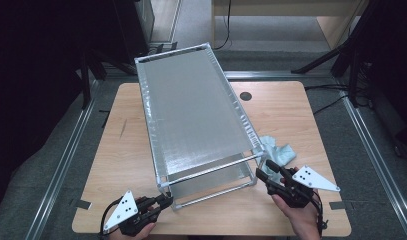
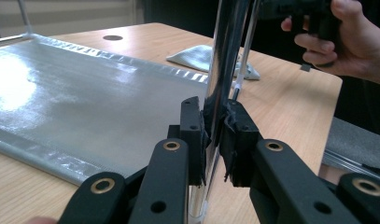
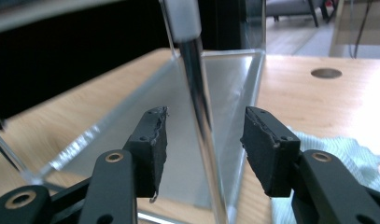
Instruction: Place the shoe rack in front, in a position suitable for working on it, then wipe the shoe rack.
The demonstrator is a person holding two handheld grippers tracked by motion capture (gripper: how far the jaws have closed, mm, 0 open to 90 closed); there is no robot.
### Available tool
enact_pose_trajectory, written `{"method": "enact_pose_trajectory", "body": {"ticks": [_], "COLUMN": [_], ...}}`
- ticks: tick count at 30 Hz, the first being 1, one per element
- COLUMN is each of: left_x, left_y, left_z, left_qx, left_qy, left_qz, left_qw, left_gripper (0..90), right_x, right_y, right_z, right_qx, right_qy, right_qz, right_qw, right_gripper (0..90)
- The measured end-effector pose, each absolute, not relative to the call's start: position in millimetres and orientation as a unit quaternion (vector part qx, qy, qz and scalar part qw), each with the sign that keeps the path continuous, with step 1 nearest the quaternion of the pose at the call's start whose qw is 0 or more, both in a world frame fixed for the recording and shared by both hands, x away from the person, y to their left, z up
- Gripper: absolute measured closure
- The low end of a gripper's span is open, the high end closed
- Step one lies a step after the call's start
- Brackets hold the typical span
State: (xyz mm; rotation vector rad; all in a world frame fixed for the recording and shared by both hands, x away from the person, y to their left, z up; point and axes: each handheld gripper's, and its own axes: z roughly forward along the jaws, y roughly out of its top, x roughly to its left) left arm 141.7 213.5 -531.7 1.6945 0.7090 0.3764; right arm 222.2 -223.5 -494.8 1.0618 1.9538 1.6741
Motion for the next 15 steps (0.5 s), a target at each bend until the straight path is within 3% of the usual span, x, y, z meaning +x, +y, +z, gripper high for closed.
{"method": "enact_pose_trajectory", "body": {"ticks": [8,11,15], "left_x": [140.7,139.8,138.8], "left_y": [205.4,202.2,198.0], "left_z": [-532.8,-532.8,-533.2], "left_qx": [0.73,0.731,0.734], "left_qy": [0.295,0.29,0.286], "left_qz": [0.148,0.146,0.14], "left_qw": [0.599,0.6,0.6], "left_gripper": [79.2,79.3,79.0], "right_x": [228.2,241.3,259.7], "right_y": [-262.1,-263.5,-244.5], "right_z": [-489.7,-499.4,-520.6], "right_qx": [0.419,0.496,0.514], "right_qy": [0.639,0.639,0.688], "right_qz": [0.616,0.54,0.458], "right_qw": [0.191,0.232,0.229], "right_gripper": [45.8,45.0,45.0]}}
